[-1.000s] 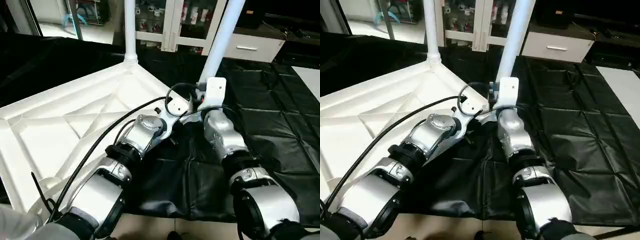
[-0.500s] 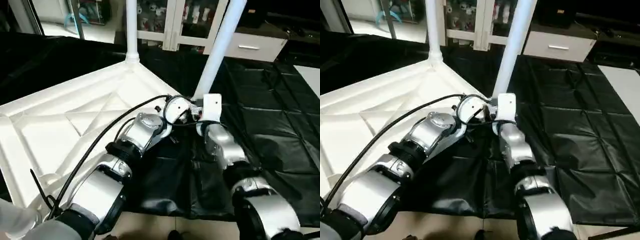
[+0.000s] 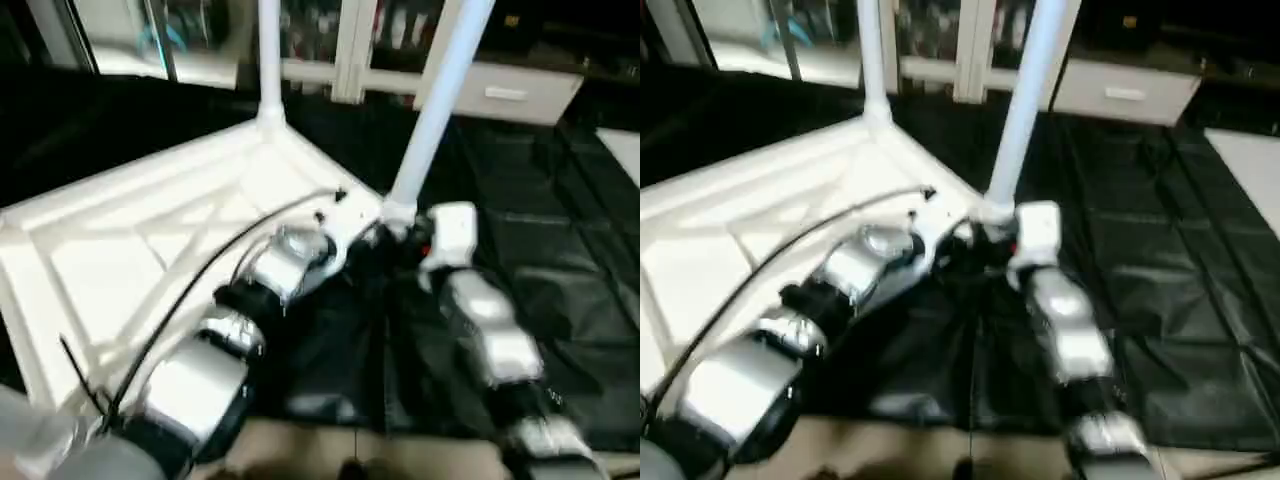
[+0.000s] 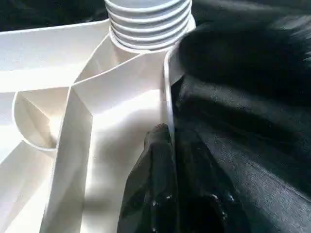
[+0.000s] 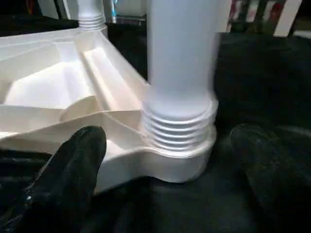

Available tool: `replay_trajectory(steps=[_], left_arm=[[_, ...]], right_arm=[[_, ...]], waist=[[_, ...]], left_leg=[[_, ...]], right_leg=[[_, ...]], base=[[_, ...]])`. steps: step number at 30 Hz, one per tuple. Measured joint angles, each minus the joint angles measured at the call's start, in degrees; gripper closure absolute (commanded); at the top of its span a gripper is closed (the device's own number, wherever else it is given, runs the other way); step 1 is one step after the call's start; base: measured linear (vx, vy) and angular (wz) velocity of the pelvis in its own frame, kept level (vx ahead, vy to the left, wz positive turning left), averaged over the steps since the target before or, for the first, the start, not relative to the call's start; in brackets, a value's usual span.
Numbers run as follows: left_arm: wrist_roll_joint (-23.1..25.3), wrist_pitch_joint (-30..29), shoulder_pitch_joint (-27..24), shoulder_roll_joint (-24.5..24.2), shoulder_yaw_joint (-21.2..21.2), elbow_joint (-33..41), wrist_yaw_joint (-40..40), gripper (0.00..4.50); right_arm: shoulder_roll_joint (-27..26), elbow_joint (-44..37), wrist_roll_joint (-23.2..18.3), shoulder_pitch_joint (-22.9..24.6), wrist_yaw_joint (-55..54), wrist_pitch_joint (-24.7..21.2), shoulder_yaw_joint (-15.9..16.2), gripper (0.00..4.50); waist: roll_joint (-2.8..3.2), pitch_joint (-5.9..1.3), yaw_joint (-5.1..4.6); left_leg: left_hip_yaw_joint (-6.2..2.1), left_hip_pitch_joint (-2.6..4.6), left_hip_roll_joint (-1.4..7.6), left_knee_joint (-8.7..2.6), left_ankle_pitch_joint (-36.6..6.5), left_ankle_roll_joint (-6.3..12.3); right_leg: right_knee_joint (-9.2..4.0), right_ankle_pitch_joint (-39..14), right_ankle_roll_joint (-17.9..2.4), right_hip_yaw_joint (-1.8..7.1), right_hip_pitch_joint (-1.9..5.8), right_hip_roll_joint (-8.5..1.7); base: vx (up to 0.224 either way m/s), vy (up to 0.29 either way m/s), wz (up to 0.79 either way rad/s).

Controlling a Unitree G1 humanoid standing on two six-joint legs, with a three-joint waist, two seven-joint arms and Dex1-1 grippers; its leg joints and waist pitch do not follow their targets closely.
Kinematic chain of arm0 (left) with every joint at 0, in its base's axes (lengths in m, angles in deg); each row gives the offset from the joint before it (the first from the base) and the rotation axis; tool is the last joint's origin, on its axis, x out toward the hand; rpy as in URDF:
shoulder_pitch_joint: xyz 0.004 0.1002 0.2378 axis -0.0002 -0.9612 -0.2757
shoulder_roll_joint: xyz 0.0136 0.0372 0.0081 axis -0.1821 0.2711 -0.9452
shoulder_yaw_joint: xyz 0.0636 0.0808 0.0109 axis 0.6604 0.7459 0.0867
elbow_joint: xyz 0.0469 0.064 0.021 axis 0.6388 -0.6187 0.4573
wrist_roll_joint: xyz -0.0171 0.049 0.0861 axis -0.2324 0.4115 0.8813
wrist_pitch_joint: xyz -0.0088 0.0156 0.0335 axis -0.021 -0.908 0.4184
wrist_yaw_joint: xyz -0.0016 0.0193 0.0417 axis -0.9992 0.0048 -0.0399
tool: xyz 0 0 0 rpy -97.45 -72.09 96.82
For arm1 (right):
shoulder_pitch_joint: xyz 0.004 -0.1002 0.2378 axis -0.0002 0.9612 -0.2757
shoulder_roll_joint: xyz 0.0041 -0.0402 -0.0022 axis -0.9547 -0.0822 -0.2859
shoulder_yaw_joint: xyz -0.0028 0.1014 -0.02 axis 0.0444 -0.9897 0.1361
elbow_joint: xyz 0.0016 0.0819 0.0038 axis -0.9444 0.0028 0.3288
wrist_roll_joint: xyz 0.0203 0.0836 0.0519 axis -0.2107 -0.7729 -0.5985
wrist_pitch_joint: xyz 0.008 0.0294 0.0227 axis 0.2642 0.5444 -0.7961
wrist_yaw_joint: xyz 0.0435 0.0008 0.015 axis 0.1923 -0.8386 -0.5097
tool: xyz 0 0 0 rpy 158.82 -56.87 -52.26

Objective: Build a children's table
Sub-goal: Insert table leg to table base

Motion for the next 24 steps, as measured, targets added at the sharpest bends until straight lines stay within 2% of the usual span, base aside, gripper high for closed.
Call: replay_trajectory(steps=[4,6,9,13,19,24], left_arm=[[0.0,0.9,-0.2,-0.9,0.2,0.0,-2.0,4.50],[0.0,1.5,-1.1,-1.7,1.1,1.4,-4.0,4.50],[0.4,2.2,-2.9,-3.3,2.2,4.1,-7.5,4.50],[0.5,2.6,-6.1,-4.8,3.7,9.1,-12.8,4.50],[0.4,5.1,-9.5,-7.9,5.6,12.8,-19.1,4.50],[-0.3,4.8,-12.2,-10.4,6.2,17.7,-24.2,4.50]], right_arm=[[4.6,-6.5,-3.5,3.5,6.9,-3.8,-0.6,0.03],[9.0,-11.4,-6.0,6.8,13.8,-6.4,-0.2,0.03],[13.4,-14.5,-7.9,9.3,19.7,-8.6,-0.6,0.03],[16.8,-17.9,-11.0,11.5,25.2,-10.9,-0.5,0.03],[19.8,-21.2,-15.1,12.9,31.5,-14.2,-1.2,0.03],[21.5,-21.7,-15.6,13.9,34.2,-14.5,-1.4,0.03]], waist=[[0.03,0.00,0.04],[0.12,-0.04,0.83],[0.20,-0.08,1.38],[0.50,-0.24,1.91],[0.88,-0.45,2.17],[1.02,-0.53,2.19]], left_leg=[[-0.02,-0.24,0.04,0.10,0.0,0.00],[-0.04,-0.30,0.04,0.13,0.0,0.00],[-0.06,-0.29,0.06,0.22,0.0,0.02],[-0.06,-0.31,0.07,0.36,0.0,0.02],[-0.07,0.26,0.11,0.48,0.0,-0.08],[-0.02,0.14,0.05,0.52,0.0,-0.09]], right_leg=[[0.01,0.1,0.0,-0.03,0.00,0.03],[-0.04,0.1,0.0,-0.07,0.00,0.03],[0.01,0.1,0.0,-0.05,0.02,0.03],[-0.01,0.2,0.1,-0.05,0.09,0.01],[-0.20,-0.1,0.6,-0.07,0.90,-0.01],[-0.30,0.0,0.7,-0.06,0.94,-0.19]], base=[[0.000,0.000,0.00],[0.000,0.000,0.00],[0.000,0.000,0.00],[0.000,0.000,0.00],[0.000,0.000,0.00],[0.000,0.000,0.00]])
